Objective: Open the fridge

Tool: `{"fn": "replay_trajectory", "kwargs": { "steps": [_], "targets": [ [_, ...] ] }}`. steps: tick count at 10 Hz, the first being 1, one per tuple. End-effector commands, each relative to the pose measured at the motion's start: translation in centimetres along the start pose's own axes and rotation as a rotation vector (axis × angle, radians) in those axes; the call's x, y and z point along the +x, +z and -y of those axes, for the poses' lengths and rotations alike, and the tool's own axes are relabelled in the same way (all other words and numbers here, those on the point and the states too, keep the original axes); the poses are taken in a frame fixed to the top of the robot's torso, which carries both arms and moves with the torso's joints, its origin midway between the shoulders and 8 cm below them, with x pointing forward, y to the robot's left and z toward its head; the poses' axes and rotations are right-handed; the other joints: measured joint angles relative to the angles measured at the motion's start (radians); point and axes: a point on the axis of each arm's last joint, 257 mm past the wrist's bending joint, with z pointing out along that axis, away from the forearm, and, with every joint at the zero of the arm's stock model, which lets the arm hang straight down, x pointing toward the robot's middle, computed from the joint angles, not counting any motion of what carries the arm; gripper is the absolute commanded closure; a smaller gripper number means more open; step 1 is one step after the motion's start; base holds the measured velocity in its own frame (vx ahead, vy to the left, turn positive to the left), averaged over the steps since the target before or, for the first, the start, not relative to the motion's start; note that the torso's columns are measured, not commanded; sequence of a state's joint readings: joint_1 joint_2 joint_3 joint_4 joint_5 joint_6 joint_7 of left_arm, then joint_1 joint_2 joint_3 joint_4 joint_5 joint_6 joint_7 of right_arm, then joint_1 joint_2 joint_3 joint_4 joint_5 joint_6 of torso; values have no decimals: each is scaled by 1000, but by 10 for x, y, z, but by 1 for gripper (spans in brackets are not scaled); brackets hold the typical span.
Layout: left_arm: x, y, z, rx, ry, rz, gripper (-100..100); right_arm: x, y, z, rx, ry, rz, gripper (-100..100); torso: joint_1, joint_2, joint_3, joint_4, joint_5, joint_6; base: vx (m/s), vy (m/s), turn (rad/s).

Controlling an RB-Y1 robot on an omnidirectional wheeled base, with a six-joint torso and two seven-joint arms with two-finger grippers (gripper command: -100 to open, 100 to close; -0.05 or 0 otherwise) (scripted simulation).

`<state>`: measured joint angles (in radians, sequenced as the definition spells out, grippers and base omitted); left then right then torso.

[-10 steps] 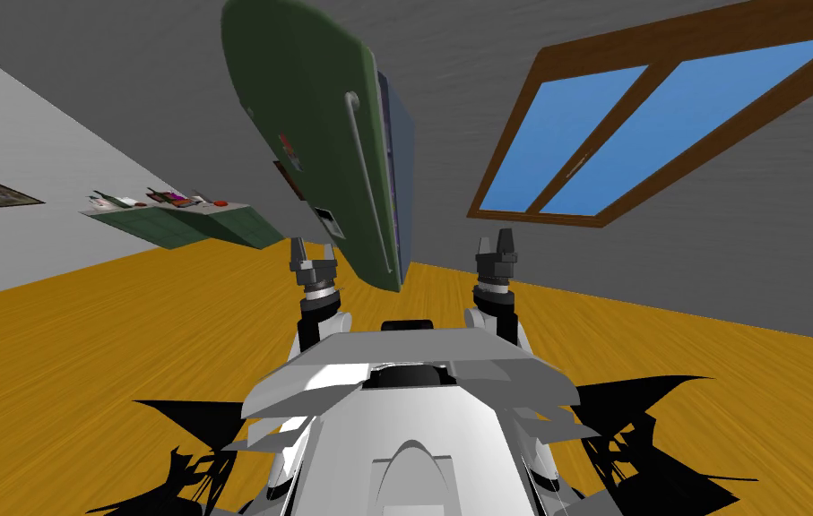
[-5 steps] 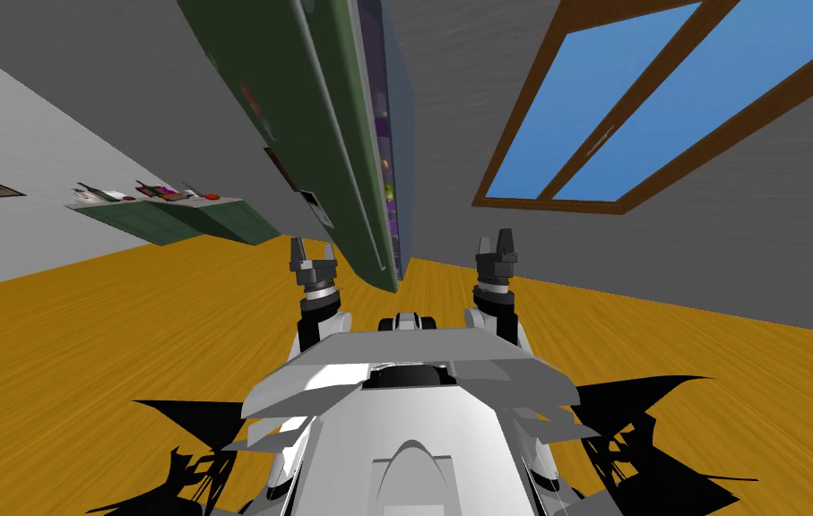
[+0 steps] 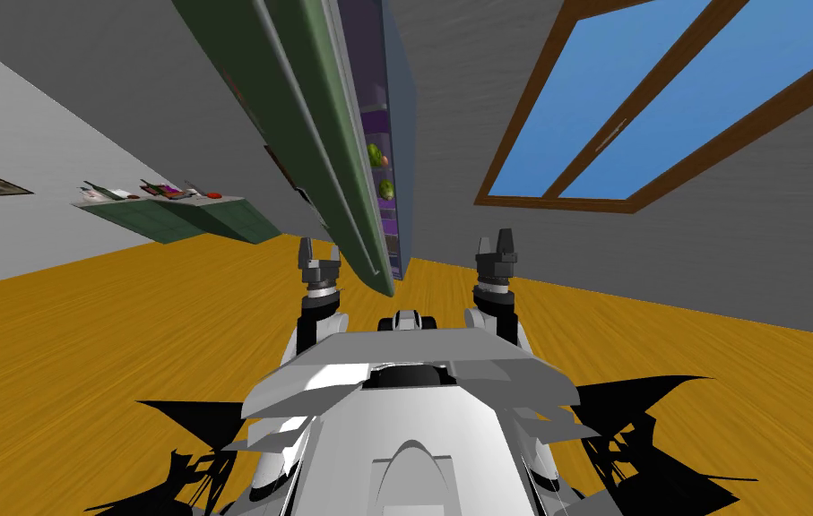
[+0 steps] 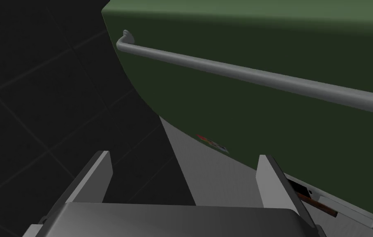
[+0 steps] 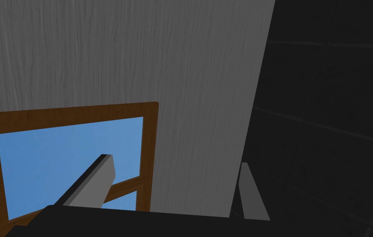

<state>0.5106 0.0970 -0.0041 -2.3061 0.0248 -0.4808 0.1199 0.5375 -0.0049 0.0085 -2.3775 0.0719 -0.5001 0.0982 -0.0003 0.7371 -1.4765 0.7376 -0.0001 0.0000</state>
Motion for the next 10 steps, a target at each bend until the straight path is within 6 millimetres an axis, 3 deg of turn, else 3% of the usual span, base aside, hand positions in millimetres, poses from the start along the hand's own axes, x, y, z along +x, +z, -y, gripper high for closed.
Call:
{"fn": "replay_trajectory", "kwargs": {
  "steps": [1,10],
  "targets": [
    [-3,-1,-26,-78,-19,-17,-100,0,0,0,0,0,0,0,-1,-1,0,0,0,0,82,-48,59],
    [-21,-6,-93,-273,-113,26,-100,0,0,0,0,0,0,0,0,1,0,0,0,0,64,-44,47]
  ]
}}
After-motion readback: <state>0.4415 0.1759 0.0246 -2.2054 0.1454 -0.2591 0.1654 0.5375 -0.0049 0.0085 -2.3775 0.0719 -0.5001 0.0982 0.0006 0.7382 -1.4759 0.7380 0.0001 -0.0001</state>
